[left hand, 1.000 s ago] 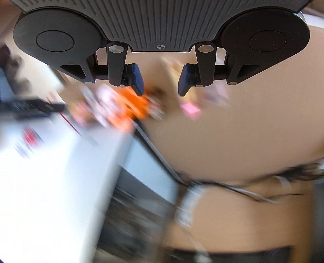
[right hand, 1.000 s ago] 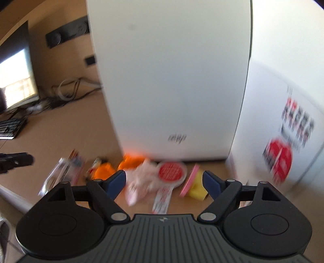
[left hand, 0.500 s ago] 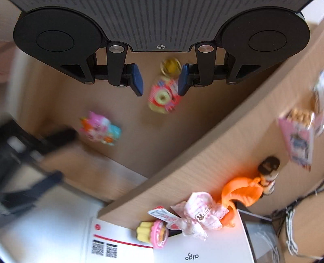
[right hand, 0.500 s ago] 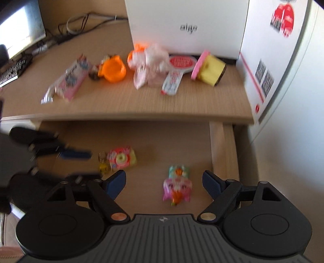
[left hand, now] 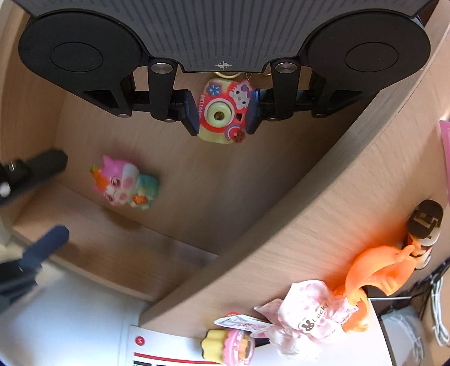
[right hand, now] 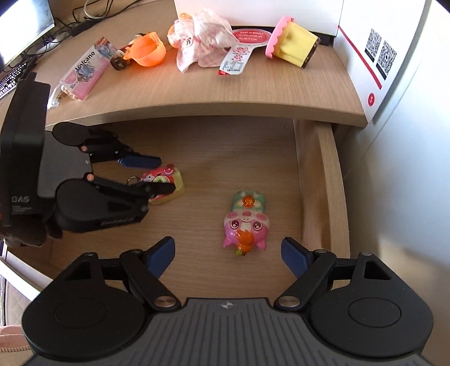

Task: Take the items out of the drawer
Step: 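Reach the left tool toward the red Hello Kitty keychain while the right tool reaches toward the pink pig toy, then grasp the Hello Kitty keychain with the left tool while the right tool grasps the pink pig toy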

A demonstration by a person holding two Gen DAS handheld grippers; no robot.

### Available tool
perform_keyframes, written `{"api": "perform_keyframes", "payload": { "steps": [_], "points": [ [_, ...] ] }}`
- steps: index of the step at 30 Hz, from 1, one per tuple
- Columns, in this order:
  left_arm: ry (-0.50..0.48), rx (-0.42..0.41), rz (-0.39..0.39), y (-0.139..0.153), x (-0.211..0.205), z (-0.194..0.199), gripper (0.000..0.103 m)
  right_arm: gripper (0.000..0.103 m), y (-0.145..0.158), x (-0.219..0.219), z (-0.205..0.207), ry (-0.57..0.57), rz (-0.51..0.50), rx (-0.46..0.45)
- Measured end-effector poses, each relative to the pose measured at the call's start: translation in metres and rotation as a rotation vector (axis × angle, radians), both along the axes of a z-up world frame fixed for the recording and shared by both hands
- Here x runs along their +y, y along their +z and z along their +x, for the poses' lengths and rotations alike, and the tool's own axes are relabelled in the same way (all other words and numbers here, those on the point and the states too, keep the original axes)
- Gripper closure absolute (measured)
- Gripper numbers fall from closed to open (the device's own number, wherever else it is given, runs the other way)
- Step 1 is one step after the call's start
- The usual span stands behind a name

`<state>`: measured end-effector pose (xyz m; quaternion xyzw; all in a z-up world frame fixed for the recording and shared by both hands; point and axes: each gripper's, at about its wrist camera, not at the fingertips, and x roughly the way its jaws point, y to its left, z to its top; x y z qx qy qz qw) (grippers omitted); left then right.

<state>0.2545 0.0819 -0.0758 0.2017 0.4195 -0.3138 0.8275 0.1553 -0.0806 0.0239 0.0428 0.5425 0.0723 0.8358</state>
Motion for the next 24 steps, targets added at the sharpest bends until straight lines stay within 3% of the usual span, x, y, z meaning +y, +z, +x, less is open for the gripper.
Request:
{"api": "perform_keyframes", "payload": {
  "steps": [3, 6, 9, 11, 13, 18, 24],
  "points": [
    [0.016, -0.002, -0.007, -0.002, 0.006, 0.004, 0.053, 0.02, -0.003, 0.0, 0.0, 0.003, -0.006, 0.006],
    [0.023, 0.007, -0.038, -0.004, 0.007, 0.003, 0.052, 0.02, -0.007, 0.001, 0.0, 0.009, -0.01, 0.021],
    [0.046, 0.079, -0.082, -0.008, 0.011, 0.01, 0.05, 0.02, -0.007, -0.001, -0.004, 0.015, -0.011, 0.025],
    [0.065, 0.116, -0.051, -0.014, 0.008, 0.012, 0.049, 0.02, -0.006, -0.002, -0.005, 0.018, -0.013, 0.023],
    [0.052, 0.09, -0.005, -0.019, 0.004, 0.007, 0.051, 0.02, -0.006, -0.003, -0.005, 0.017, -0.013, 0.021],
    [0.101, 0.107, -0.041, -0.021, 0.008, 0.009, 0.052, 0.02, -0.005, -0.008, -0.005, -0.001, -0.027, 0.002],
    [0.163, 0.144, -0.004, -0.02, 0.009, 0.008, 0.052, 0.027, -0.01, -0.001, 0.019, 0.03, -0.044, 0.005]
  ]
}}
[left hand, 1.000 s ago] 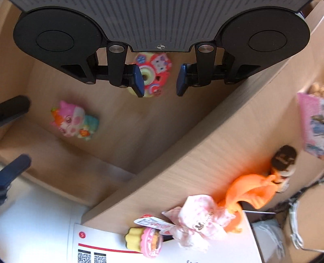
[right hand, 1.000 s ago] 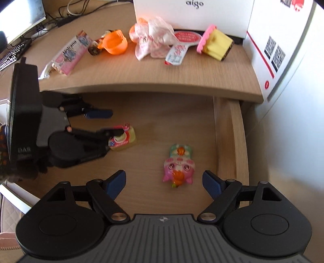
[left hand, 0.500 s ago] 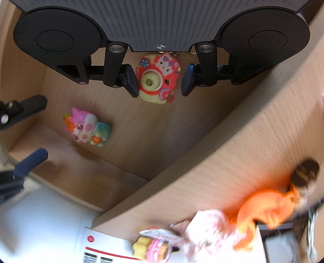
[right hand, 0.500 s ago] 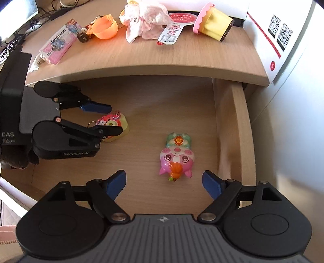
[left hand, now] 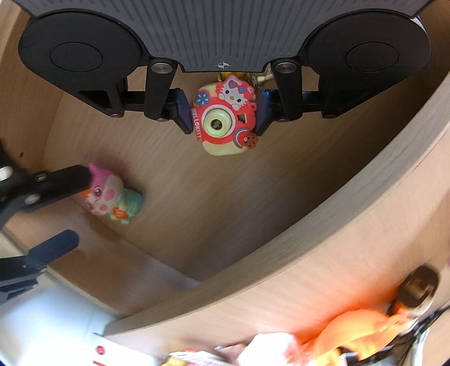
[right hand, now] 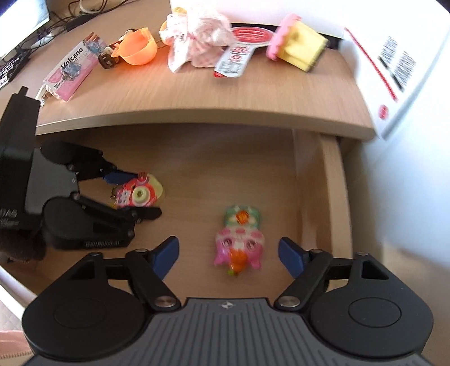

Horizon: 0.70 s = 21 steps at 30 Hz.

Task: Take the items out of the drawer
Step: 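Grasp the Hello Kitty keychain with the left tool while the right tool grasps the pink pig toy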

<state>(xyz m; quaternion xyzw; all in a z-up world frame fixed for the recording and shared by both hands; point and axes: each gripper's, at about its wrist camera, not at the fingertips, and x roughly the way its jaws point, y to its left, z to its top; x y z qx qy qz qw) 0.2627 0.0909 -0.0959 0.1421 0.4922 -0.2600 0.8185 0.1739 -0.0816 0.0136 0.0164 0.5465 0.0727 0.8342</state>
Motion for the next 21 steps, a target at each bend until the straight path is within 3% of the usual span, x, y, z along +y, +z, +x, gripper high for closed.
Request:
{"api": "perform_keyframes", "payload": {
  "steps": [3, 8, 10, 11, 12, 17, 21],
  "points": [
    [0.055, 0.034, 0.042, 0.001, 0.0, 0.001, 0.052, 0.029, -0.015, 0.006, 0.02, 0.013, -0.042, 0.044],
    [0.055, 0.137, 0.056, 0.006, 0.004, -0.001, 0.054, 0.034, -0.042, 0.002, 0.042, -0.002, -0.08, 0.168],
    [0.059, 0.143, 0.056, 0.011, 0.009, -0.007, 0.054, 0.044, -0.048, -0.001, 0.045, 0.002, -0.084, 0.192],
    [0.067, 0.146, 0.061, 0.013, 0.012, -0.01, 0.054, 0.055, -0.051, -0.003, 0.045, 0.004, -0.078, 0.21],
    [0.077, 0.151, 0.064, 0.015, 0.013, -0.013, 0.054, 0.056, -0.051, -0.004, 0.045, 0.003, -0.078, 0.211],
    [0.135, 0.134, 0.033, 0.036, 0.033, -0.023, 0.055, 0.058, -0.036, 0.003, 0.03, 0.051, -0.064, 0.177],
    [0.193, 0.077, -0.062, 0.08, 0.045, -0.035, 0.055, 0.058, 0.018, 0.001, 0.013, 0.05, 0.024, 0.055]
  ]
}}
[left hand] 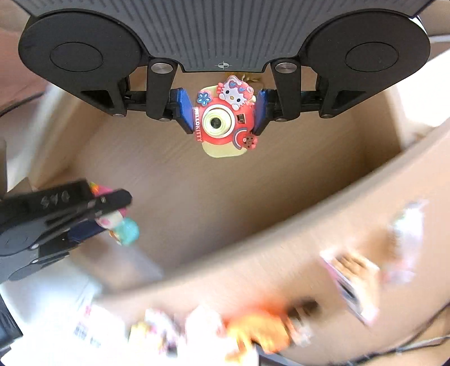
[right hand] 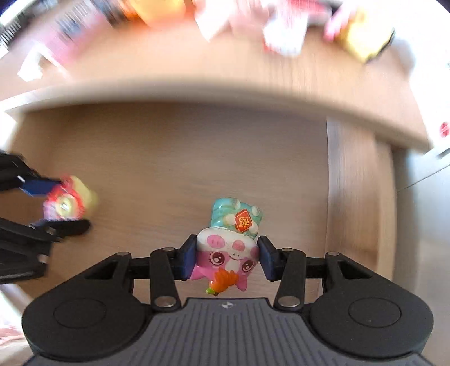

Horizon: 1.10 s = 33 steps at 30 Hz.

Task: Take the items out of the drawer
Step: 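Grasp the Hello Kitty keychain with the left tool while the right tool grasps the pink pig toy, then carry the keychain onto the desk with the left tool while the right tool carries the pig toy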

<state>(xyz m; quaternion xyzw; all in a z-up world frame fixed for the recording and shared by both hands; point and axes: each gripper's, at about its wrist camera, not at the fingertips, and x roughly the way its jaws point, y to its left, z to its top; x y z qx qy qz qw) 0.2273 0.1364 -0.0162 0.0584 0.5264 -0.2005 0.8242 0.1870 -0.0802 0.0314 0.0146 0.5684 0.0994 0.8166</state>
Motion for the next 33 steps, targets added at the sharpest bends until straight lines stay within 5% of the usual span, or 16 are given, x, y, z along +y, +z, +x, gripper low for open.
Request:
{"api": "perform_keyframes", "payload": {
  "steps": [9, 12, 15, 19, 26, 33],
  "points": [
    [0.095, -0.357, -0.139, 0.145, 0.034, 0.011, 0.055, 0.058, 0.189, -0.022, -0.007, -0.066, 0.086, -0.493],
    [0.139, -0.446, -0.117, 0.175, 0.042, 0.029, 0.055, 0.058, 0.214, -0.03, 0.004, -0.093, 0.057, -0.57],
    [0.196, -0.449, -0.156, 0.181, 0.057, 0.043, 0.055, 0.058, 0.226, -0.044, 0.012, -0.126, 0.043, -0.586],
    [0.262, -0.404, -0.174, 0.164, 0.079, 0.055, 0.055, 0.058, 0.215, -0.052, 0.017, -0.177, 0.043, -0.562],
    [0.313, -0.398, -0.022, 0.159, 0.092, 0.032, 0.055, 0.058, 0.174, -0.051, 0.023, -0.203, -0.045, -0.492],
    [0.337, -0.374, -0.014, 0.144, 0.105, 0.035, 0.055, 0.058, 0.131, -0.051, 0.041, -0.202, -0.14, -0.396]
  ]
}}
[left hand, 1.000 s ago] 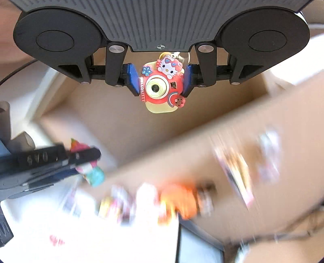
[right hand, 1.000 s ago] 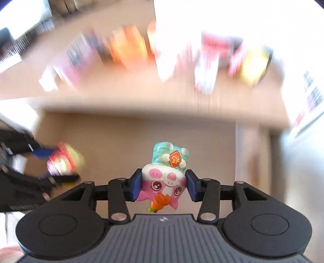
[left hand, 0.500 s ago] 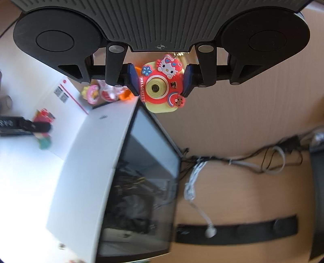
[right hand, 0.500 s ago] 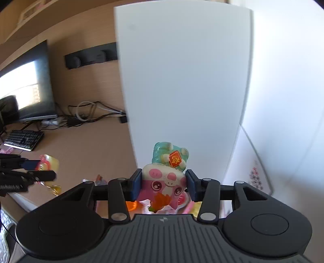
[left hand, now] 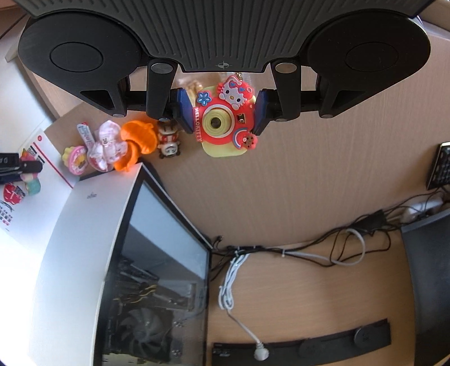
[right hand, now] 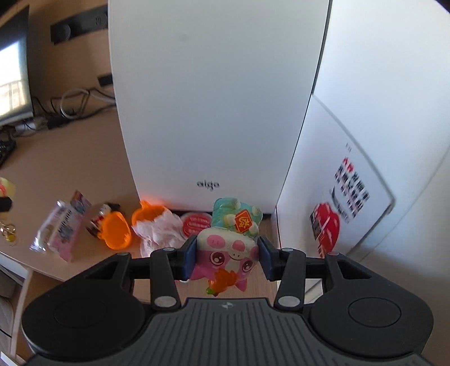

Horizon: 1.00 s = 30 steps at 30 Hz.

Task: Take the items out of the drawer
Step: 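Carry the keychain onto the desk with the left tool while the right tool carries the pig toy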

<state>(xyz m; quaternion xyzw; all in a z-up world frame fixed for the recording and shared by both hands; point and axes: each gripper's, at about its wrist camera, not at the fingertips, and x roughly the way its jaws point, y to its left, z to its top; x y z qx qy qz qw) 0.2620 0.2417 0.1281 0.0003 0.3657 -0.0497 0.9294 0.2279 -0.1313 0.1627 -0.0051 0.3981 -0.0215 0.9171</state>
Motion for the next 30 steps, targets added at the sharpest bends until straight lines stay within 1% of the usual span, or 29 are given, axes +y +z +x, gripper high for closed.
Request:
{"api": "perform_keyframes", "payload": {
  "steps": [2, 5, 8, 11, 13, 16, 20, 26, 30],
  "points": [
    [0.015, 0.008, -0.013, -0.004, 0.008, 0.002, 0.055, 0.058, -0.008, 0.0, 0.008, -0.002, -0.015, 0.027],
    [0.051, 0.021, -0.045, -0.01, 0.022, 0.004, 0.055, 0.058, -0.023, -0.002, 0.02, 0.007, -0.001, 0.075],
    [0.086, 0.027, -0.072, -0.017, 0.036, 0.004, 0.055, 0.058, -0.04, -0.005, 0.029, -0.003, -0.013, 0.122],
    [0.115, 0.041, -0.089, -0.024, 0.049, 0.005, 0.055, 0.058, -0.058, -0.014, 0.033, -0.015, -0.009, 0.169],
    [0.135, 0.056, -0.097, -0.03, 0.058, 0.005, 0.055, 0.058, -0.069, -0.011, 0.04, -0.008, -0.015, 0.188],
    [0.166, 0.077, -0.099, -0.036, 0.069, 0.006, 0.055, 0.059, -0.08, -0.006, 0.053, 0.003, -0.033, 0.201],
    [0.2, 0.101, -0.092, -0.042, 0.079, 0.009, 0.055, 0.059, -0.085, -0.003, 0.067, 0.008, -0.043, 0.189],
    [0.194, 0.11, -0.077, -0.042, 0.077, 0.011, 0.055, 0.058, -0.092, -0.001, 0.077, 0.004, -0.057, 0.188],
    [0.188, 0.113, -0.073, -0.042, 0.076, 0.012, 0.055, 0.058, -0.093, -0.003, 0.074, -0.006, -0.034, 0.18]
  ]
}}
